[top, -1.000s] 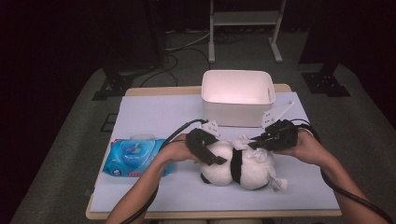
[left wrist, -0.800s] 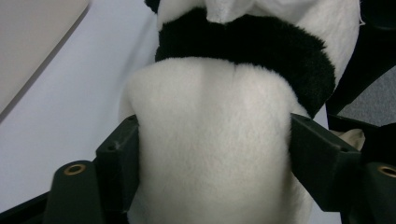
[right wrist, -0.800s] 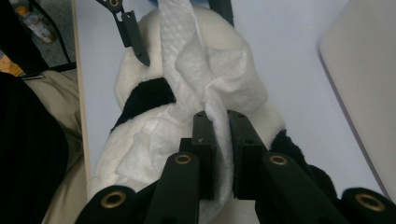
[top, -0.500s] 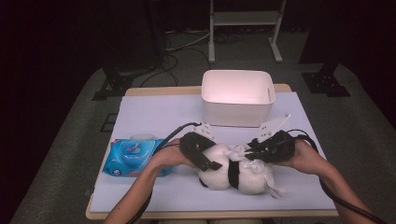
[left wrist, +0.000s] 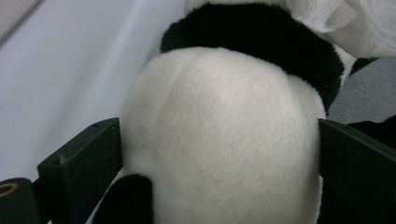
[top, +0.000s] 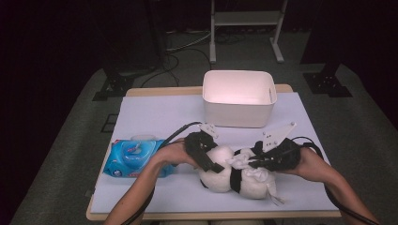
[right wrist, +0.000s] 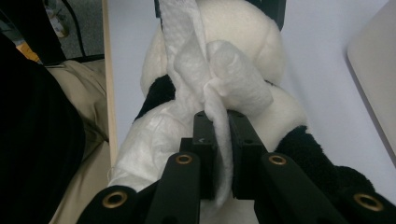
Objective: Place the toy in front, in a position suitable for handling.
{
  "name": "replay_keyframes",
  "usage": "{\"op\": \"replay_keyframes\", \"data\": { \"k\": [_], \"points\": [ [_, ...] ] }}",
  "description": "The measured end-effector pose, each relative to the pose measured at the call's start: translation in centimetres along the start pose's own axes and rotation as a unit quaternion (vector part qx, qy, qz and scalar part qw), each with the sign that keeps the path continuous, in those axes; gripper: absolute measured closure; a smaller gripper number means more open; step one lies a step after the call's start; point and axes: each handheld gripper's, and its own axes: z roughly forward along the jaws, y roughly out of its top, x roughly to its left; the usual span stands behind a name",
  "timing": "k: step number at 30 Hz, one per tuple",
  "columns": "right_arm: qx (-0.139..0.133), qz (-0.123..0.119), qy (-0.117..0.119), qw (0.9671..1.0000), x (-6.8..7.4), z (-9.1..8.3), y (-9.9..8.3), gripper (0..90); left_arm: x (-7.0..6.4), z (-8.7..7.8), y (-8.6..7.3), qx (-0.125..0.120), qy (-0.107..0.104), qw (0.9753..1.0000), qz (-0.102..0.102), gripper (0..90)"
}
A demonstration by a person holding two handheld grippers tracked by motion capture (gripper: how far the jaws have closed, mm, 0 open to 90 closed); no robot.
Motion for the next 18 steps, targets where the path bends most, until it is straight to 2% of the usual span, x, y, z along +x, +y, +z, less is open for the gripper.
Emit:
{"op": "replay_keyframes", "data": {
  "k": [1,5,8,11,14,15,18],
  "points": [
    [-0.001,-0.001,0.001,1.0,0.0,0.0,0.0,82.1,0.0,0.0,0.0,-0.001,-0.002,1.0,0.004,6.0],
    [-0.002,0.006,0.001,1.0,-0.2,-0.2,0.1,82.1,-0.4,-0.5,0.0,-0.014,0.011,0.9993,0.032,22.0],
    [-0.014,0.01,0.0,0.9998,-0.6,-0.8,0.5,82.3,-0.5,-0.9,0.0,-0.026,0.025,0.9986,0.037,28.0],
    [-0.019,0.013,-0.019,0.9996,-1.2,-1.2,1.1,82.2,-0.7,-1.3,0.4,-0.032,0.039,0.9975,0.049,30.8],
    [-0.016,0.014,-0.028,0.9994,-1.8,-1.2,1.9,82.1,-1.2,-1.4,1.0,-0.035,0.062,0.9951,0.068,31.5],
    [-0.015,0.012,-0.027,0.9994,-2.0,-1.1,2.1,82.1,-1.4,-1.5,1.2,-0.042,0.073,0.9941,0.069,31.9],
    [-0.007,0.016,-0.029,0.9994,-2.5,-0.8,2.5,82.1,-1.6,-1.6,1.1,-0.041,0.09,0.9926,0.07,32.2]
  ]
}}
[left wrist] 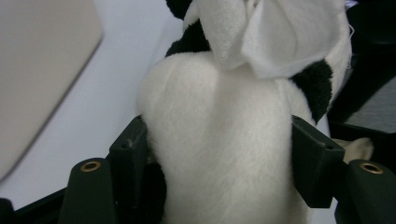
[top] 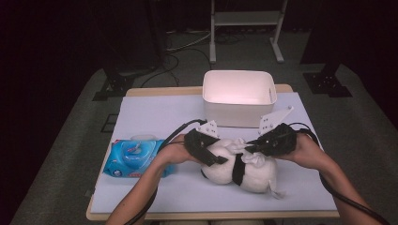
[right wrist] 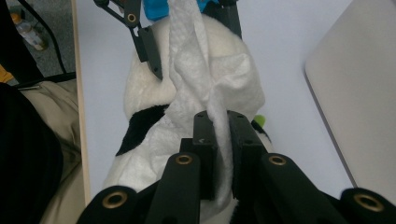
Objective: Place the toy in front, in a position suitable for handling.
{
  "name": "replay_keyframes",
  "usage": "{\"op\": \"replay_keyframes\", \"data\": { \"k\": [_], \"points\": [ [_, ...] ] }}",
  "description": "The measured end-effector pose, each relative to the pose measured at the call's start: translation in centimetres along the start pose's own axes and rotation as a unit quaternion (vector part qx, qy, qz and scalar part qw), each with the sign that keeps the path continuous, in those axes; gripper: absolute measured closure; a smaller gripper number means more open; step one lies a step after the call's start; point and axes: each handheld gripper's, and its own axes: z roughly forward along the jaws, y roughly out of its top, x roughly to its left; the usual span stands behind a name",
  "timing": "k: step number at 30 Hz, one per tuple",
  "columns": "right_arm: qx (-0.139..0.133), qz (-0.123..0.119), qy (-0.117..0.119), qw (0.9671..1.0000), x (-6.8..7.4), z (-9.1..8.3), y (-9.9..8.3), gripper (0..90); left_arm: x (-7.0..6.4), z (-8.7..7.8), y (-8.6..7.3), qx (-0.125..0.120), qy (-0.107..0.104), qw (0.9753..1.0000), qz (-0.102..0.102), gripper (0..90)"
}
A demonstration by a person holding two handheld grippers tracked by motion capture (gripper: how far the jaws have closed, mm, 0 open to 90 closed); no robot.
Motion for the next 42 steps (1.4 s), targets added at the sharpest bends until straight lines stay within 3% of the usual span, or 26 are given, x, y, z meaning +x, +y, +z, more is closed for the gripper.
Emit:
{"op": "replay_keyframes", "data": {
  "k": [7,11,15,19,26,30,31,35,38,42],
  "points": [
    [0.014,0.01,0.009,0.9998,-0.3,-0.2,-0.9,81.7,-0.4,0.0,-1.2,0.001,-0.007,0.9997,-0.024,30.2],
    [0.008,0.016,0.015,0.9997,-0.2,-0.4,-1.7,81.4,-1.3,-0.1,-1.9,-0.014,-0.008,0.999,-0.043,28.4],
    [0.011,0.006,0.019,0.9997,0.6,-0.1,-1.9,81.5,-2.0,-0.3,-2.3,-0.01,-0.007,0.9993,-0.037,26.9],
    [0.011,-0.004,0.013,0.9998,1.4,0.1,-1.9,81.4,-1.8,-0.3,-2.1,-0.004,-0.011,0.9992,-0.037,21.4],
    [0.003,-0.009,0.016,0.9998,1.8,0.1,-2.6,81.5,-0.7,-0.1,-1.8,0.015,-0.038,0.9977,-0.054,9.0],
    [0.006,-0.013,0.023,0.9996,2.0,0.0,-2.7,81.5,-0.3,0.4,-1.9,0.019,-0.064,0.9954,-0.069,6.4],
    [0.005,-0.013,0.024,0.9996,2.0,-0.1,-2.8,81.5,-0.3,0.5,-2.0,0.016,-0.069,0.9952,-0.067,7.6],
    [0.001,-0.005,0.026,0.9996,1.9,-0.2,-2.8,81.5,-0.5,0.1,-2.1,0.01,-0.057,0.9974,-0.042,24.4],
    [-0.008,-0.003,0.022,0.9997,1.7,-0.2,-2.5,81.7,-0.6,-0.3,-1.9,0.006,-0.035,0.999,-0.028,32.2],
    [-0.011,-0.004,0.01,0.9999,1.2,-0.2,-1.5,81.7,-0.5,-0.8,-1.5,0.006,-0.01,0.9998,-0.019,34.3]
  ]
}}
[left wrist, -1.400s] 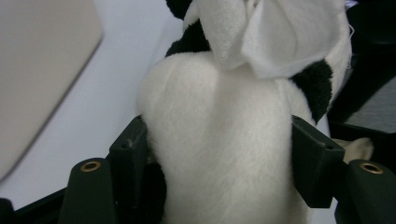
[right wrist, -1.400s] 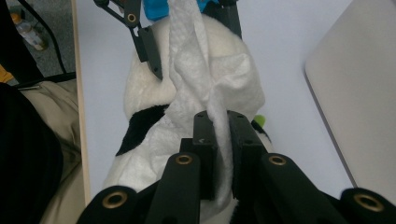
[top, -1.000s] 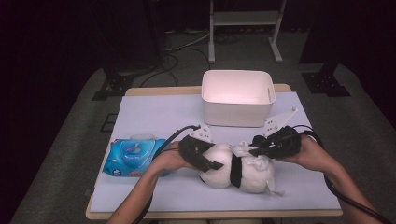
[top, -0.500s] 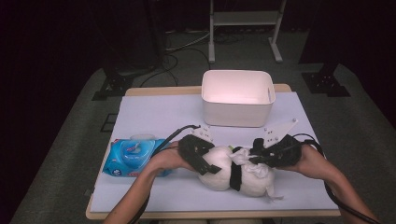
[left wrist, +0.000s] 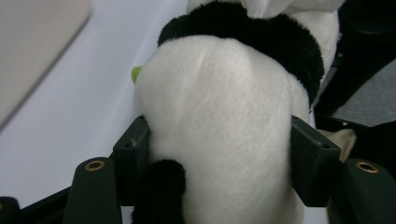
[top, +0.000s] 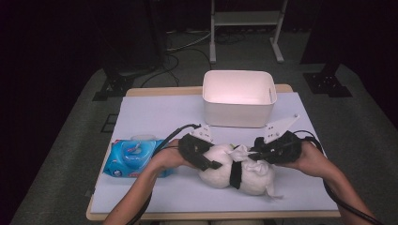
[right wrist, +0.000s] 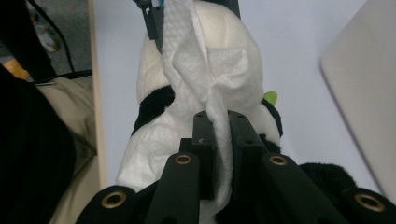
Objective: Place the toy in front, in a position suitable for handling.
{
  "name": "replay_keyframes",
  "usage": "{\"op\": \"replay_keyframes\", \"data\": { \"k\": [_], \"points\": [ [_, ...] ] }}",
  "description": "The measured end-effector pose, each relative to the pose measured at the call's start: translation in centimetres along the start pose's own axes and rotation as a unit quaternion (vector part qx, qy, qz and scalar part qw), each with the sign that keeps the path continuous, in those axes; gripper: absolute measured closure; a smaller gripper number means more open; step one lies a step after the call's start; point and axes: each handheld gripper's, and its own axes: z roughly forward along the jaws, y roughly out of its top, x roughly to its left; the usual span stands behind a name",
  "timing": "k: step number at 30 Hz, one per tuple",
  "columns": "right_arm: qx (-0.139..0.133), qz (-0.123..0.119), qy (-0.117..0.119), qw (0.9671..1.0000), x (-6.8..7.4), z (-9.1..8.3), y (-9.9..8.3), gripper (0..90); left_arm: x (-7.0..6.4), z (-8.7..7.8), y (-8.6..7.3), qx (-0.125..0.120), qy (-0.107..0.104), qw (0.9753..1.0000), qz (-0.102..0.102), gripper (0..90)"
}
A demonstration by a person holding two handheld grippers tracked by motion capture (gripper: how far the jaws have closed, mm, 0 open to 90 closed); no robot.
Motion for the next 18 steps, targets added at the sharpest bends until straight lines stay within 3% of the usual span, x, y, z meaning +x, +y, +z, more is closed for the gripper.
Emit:
{"op": "replay_keyframes", "data": {
  "k": [6,9,18],
  "points": [
    [0.002,0.001,0.0,1.0,-0.8,0.6,0.9,81.6,-0.2,-0.4,0.0,0.001,0.01,0.9999,0.003,34.3],
    [-0.002,0.009,0.0,1.0,-0.9,0.2,0.2,81.5,-0.4,-0.3,-0.6,-0.013,0.007,0.9999,-0.007,33.9],
    [-0.005,0.046,-0.027,0.9986,-1.9,-1.7,-2.0,81.4,-1.3,-0.4,-1.3,-0.009,0.015,0.9998,0.009,33.3]
  ]
}}
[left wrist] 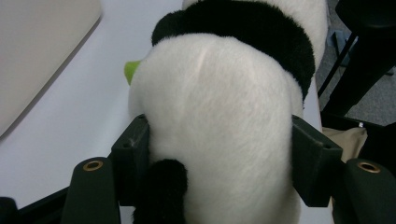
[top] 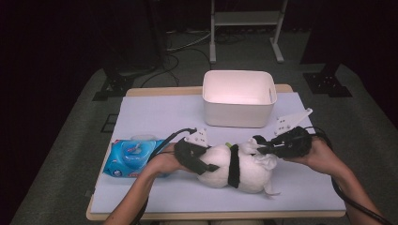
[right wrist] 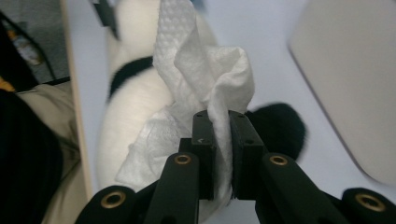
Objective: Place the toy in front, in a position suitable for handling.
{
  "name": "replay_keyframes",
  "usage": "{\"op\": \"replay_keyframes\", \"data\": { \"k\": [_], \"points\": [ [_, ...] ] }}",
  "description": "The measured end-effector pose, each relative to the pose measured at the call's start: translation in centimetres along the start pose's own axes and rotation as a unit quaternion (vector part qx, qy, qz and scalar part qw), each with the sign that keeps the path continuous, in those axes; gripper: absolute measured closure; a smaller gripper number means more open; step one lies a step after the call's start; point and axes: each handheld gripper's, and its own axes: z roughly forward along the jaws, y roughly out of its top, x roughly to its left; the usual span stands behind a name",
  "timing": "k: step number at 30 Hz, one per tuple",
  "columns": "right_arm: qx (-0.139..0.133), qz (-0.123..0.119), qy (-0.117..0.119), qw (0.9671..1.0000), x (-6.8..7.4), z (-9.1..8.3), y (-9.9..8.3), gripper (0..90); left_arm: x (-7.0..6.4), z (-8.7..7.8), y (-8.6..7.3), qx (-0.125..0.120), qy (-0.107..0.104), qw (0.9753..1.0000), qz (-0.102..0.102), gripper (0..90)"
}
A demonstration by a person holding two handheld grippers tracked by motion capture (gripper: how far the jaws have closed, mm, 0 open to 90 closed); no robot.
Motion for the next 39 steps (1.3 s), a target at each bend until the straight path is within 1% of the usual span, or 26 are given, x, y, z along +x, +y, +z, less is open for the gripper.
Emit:
{"op": "replay_keyframes", "data": {
  "k": [2,5,7,9,11,14,16,19,23,26,29,33,38,39],
  "points": [
    [0.004,0.008,-0.01,0.9999,-0.5,-0.1,-0.2,81.3,-0.2,0.0,0.1,0.001,0.002,1.0,0.003,33.3],
    [0.006,0.016,-0.017,0.9997,-1.1,0.0,-0.2,81.3,-0.3,0.0,0.1,0.0,0.0,1.0,0.001,33.3],
    [0.007,0.014,-0.014,0.9998,-1.3,0.3,0.0,81.4,-0.3,0.0,0.1,0.001,-0.002,1.0,-0.002,33.3],
    [0.005,0.017,-0.013,0.9997,-1.4,0.7,0.4,81.4,-0.4,0.0,0.2,0.003,-0.003,1.0,0.002,33.3],
    [0.005,0.01,-0.014,0.9998,-1.4,1.1,1.0,81.3,-0.4,0.0,0.2,0.002,-0.003,1.0,0.006,33.2],
    [0.011,-0.001,-0.008,0.9999,-1.0,1.8,1.7,81.3,-0.4,0.0,0.2,0.009,-0.002,1.0,-0.002,32.7],
    [0.016,-0.002,-0.008,0.9998,-1.0,2.0,1.8,81.3,-0.5,0.0,0.2,0.006,-0.001,1.0,-0.008,32.6],
    [0.01,0.004,-0.007,0.9999,-1.1,1.4,1.4,81.3,-0.4,0.0,0.1,0.003,0.0,0.9999,-0.01,32.6],
    [0.004,0.015,-0.01,0.9998,-1.0,0.6,0.5,80.9,-0.5,0.0,0.1,0.002,-0.001,0.9999,-0.011,32.5],
    [-0.005,0.026,-0.008,0.9996,-0.9,0.1,-0.3,80.8,-0.4,0.1,0.1,0.002,0.001,0.9998,-0.017,32.4],
    [-0.011,0.035,-0.005,0.9993,-0.8,-0.2,-0.9,80.7,-0.4,0.1,0.2,0.002,0.001,0.9998,-0.018,32.4],
    [-0.012,0.034,-0.004,0.9993,-0.6,-0.3,-1.1,80.7,-0.4,0.1,0.2,0.005,0.001,0.9999,-0.016,32.4],
    [-0.006,0.032,-0.001,0.9995,-0.6,-0.2,-0.8,80.7,-0.4,0.1,0.2,0.006,-0.001,0.9998,-0.018,32.4],
    [-0.007,0.029,0.0,0.9996,-0.6,-0.2,-0.8,80.7,-0.4,0.1,0.2,0.007,-0.001,0.9998,-0.017,32.4]
  ]
}}
